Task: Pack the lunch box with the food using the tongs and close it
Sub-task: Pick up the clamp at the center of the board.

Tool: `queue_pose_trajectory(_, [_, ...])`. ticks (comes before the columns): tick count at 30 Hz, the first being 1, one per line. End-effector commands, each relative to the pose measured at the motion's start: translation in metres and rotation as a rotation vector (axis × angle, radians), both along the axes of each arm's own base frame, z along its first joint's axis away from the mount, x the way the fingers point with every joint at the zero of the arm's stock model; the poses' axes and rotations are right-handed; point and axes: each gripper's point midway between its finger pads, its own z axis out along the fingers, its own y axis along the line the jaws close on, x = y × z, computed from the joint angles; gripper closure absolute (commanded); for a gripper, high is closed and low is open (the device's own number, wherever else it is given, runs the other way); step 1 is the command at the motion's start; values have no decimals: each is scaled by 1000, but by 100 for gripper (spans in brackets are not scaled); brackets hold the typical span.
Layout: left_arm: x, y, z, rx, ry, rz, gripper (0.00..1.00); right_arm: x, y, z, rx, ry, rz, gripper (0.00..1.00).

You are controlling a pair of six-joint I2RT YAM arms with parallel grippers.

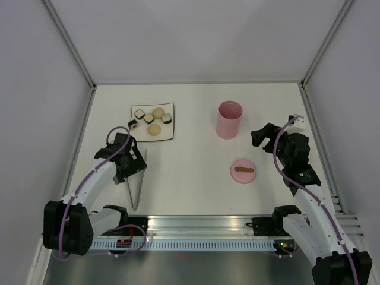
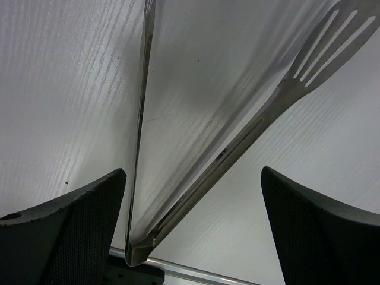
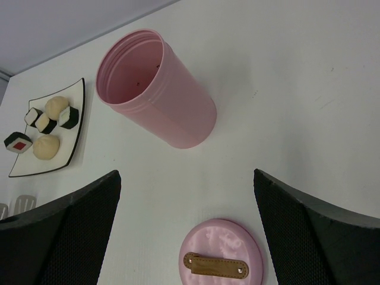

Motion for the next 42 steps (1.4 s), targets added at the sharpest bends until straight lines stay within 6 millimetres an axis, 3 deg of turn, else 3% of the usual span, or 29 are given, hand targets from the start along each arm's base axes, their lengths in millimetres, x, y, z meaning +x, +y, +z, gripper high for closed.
queue_pose_trajectory(1, [7,-3,-3,-24,-26,56,0,1,-5,10,38,-43,-44,2])
queue_pose_trajectory(7, [0,-7,-22,-38,25,58,0,0,-6,10,53,-41,-56,2])
queue_pose_trajectory(22, [-2,-3,-36,-40,-8,149,4,0,-5,6,75,-14,-69,2])
queue_pose_trajectory(29, [9,10,-20,-21,-151,317,24,-1,-6,7,80,-12,-75,2])
queue_pose_trajectory(32, [17,18,-9,2,-223,363,27,-1,-7,5,78,-5,-80,2])
queue_pose_trajectory(37, [33,21,-2,49,-267,288,21,-4,-7,4,60,0,-74,2])
queue_pose_trajectory(42, [45,2,-5,0,-225,164,12,-8,-15,0,21,11,-95,2])
